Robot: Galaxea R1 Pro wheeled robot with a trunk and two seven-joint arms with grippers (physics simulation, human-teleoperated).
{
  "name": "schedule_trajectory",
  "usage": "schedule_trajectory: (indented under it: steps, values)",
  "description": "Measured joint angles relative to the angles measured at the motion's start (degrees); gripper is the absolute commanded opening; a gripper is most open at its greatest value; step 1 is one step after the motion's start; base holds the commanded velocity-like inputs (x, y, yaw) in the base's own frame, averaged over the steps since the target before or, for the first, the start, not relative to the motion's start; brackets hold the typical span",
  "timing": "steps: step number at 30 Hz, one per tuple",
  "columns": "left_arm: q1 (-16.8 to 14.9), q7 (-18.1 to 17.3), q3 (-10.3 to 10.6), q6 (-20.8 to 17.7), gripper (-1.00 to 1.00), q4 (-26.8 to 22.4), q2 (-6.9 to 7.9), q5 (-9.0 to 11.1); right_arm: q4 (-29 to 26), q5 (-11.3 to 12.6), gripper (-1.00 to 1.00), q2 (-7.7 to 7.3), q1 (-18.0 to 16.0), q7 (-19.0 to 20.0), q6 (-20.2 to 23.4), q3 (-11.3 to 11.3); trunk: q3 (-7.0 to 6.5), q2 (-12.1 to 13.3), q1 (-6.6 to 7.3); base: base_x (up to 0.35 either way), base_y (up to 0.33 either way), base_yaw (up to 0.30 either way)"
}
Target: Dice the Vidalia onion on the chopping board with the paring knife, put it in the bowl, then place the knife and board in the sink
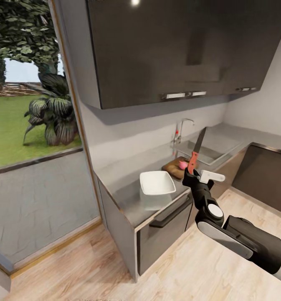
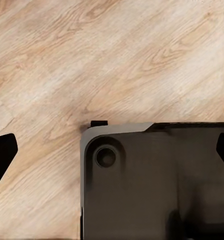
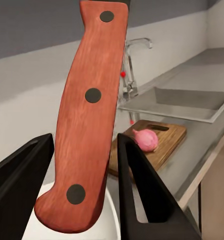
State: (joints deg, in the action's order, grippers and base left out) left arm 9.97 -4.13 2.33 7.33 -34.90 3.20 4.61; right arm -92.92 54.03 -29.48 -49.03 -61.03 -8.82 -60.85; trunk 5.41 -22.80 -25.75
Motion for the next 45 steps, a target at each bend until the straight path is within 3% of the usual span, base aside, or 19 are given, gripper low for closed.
schedule_trajectory:
  steps: [37, 45]
  values:
    - [0.0, 0.0, 0.0, 0.0, 1.0, 0.3, 0.0, 0.0, 0.0, 0.0, -1.0, 0.09, 0.0, -0.1, 0.0, 0.0, 0.0, 0.0, 0.0, 0.0, -0.305, 0.279]
    - [0.0, 0.0, 0.0, 0.0, 1.0, 0.3, 0.0, 0.0, 0.0, 0.0, -1.0, 0.08, 0.0, -0.1, 0.0, 0.0, 0.0, 0.0, 0.0, 0.0, -0.305, 0.124]
